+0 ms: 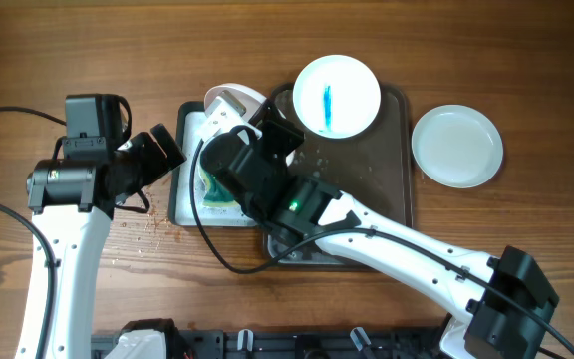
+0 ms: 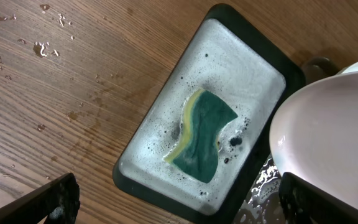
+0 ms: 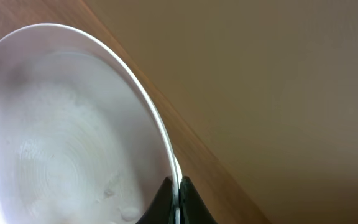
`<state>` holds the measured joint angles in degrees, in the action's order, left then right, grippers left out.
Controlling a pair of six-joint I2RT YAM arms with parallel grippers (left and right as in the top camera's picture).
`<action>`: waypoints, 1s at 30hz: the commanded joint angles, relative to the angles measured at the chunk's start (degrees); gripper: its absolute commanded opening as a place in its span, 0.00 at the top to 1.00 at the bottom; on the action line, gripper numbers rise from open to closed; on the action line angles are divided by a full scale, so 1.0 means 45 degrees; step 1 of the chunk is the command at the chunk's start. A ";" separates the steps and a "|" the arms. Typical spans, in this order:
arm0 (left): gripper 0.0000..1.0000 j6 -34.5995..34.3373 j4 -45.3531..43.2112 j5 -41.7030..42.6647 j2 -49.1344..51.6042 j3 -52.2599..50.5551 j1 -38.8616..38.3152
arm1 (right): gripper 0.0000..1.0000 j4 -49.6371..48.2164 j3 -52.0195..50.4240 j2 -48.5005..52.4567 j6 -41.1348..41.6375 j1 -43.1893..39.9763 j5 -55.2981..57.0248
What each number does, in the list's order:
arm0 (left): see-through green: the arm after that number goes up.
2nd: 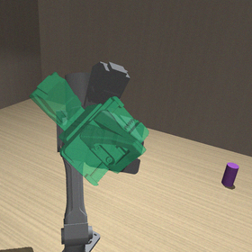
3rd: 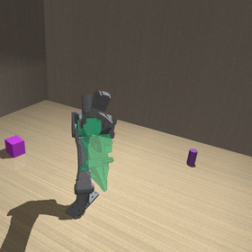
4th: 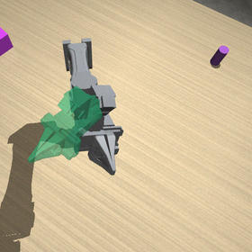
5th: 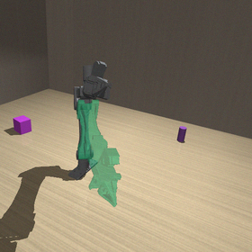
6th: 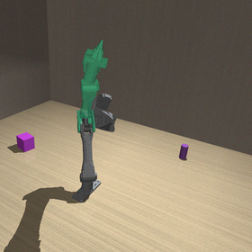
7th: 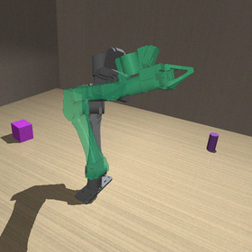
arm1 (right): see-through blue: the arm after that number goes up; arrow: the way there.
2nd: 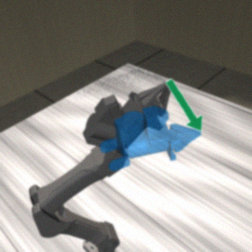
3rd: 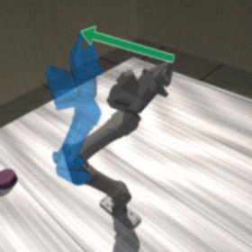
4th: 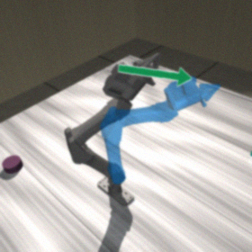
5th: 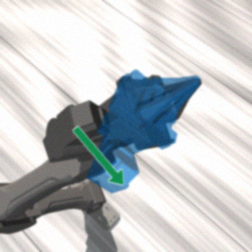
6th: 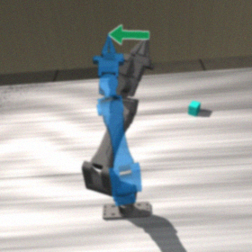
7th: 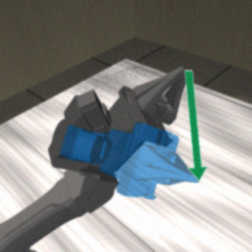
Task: Clean dirty plates on tray and stack at the side
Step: 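Lift the plate with the right gripper and tilt it over the basin, then carry the plate right and stack it on the cleaned plate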
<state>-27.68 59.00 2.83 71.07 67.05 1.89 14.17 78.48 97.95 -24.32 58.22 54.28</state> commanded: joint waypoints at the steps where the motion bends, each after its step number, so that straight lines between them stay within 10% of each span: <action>1: 0.00 0.0107 -0.0005 -0.0214 -0.0078 0.0175 0.0068 | 0.96 -0.0087 0.0180 0.0092 0.0529 0.0097 0.0325; 21: 0.00 0.0107 -0.0005 -0.0214 -0.0078 0.0175 0.0068 | 0.96 0.0447 0.0180 0.0092 0.1676 0.0097 0.0078; 30: 0.00 0.0107 -0.0005 -0.0214 -0.0078 0.0175 0.0068 | 0.95 0.2832 0.0180 0.0044 0.6805 -0.1049 -0.4677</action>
<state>-27.68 59.00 2.85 71.07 67.05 1.89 24.21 78.50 97.95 -6.74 56.42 43.55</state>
